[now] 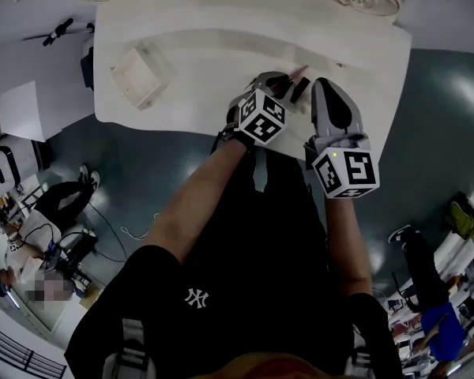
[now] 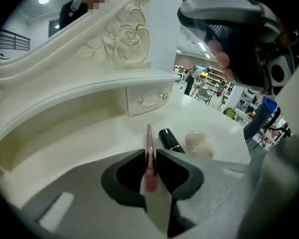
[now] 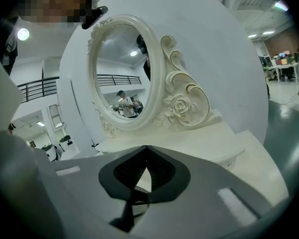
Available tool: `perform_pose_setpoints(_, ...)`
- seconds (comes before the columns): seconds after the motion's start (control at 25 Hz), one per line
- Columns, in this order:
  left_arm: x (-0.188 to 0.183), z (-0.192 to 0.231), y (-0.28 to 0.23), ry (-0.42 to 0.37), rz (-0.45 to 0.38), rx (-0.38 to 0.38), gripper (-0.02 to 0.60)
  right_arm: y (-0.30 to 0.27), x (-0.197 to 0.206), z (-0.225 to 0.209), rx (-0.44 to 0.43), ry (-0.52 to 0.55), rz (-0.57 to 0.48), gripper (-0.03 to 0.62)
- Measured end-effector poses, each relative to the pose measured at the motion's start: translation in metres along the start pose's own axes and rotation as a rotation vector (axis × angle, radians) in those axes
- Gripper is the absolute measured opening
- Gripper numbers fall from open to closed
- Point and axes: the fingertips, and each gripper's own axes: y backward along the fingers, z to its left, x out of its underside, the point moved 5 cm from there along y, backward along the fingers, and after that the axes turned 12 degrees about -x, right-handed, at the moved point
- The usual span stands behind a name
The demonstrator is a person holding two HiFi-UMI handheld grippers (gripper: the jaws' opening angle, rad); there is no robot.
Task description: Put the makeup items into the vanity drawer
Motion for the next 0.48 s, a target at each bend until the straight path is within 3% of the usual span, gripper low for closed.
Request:
perform_pose_setpoints(0.24,0.001,0.002,0.000,0.037,-0.015,-0.022,0.054,-0.005,0.003,-0.004,-0.009,-0.014,0.009,0.025)
perform_pose_setpoints(0.48,0.002,0.009,0.012,0.138,-0.026,-0.035,0.054,-0.014,0.002,-0.003,-0.031,-0.024,0.004,0.025)
